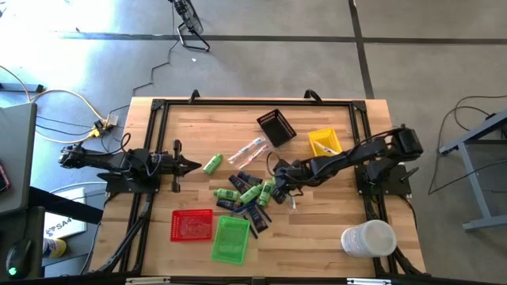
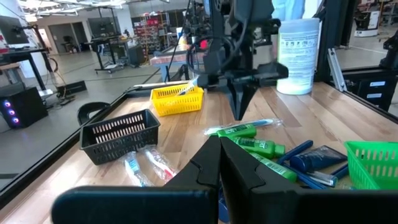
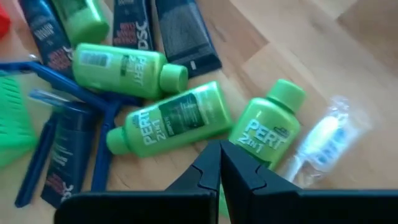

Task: Pick & Place Travel size toiletries
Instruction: Put the shampoo into the black bin

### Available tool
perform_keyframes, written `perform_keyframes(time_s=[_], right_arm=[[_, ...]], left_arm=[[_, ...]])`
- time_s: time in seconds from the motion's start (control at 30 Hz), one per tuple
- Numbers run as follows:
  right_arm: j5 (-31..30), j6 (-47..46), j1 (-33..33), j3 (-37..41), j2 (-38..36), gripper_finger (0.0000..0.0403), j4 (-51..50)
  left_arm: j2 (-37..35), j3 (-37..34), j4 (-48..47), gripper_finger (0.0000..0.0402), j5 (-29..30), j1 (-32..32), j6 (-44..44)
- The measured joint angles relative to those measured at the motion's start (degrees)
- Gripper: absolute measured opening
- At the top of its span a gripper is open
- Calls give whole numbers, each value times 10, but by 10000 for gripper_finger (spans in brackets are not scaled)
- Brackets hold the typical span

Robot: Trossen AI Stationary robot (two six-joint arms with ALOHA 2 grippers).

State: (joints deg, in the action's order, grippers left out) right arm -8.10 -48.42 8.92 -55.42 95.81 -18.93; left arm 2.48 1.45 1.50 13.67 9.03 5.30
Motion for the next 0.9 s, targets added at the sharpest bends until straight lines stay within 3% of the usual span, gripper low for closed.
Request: perform_keyframes(time_s=[0.3,0.7,0.9], right_arm=[[-8,26,-1,0,3,29,-7],[-38,32,-1,0,3,191,-31],[-24,35,-1,0,18,226,-14]], left_arm=[[0,0,-1,3,0,0,-2],[0,0,-2,3,-1,0,-3],[0,0,-2,3,-1,0,-4]])
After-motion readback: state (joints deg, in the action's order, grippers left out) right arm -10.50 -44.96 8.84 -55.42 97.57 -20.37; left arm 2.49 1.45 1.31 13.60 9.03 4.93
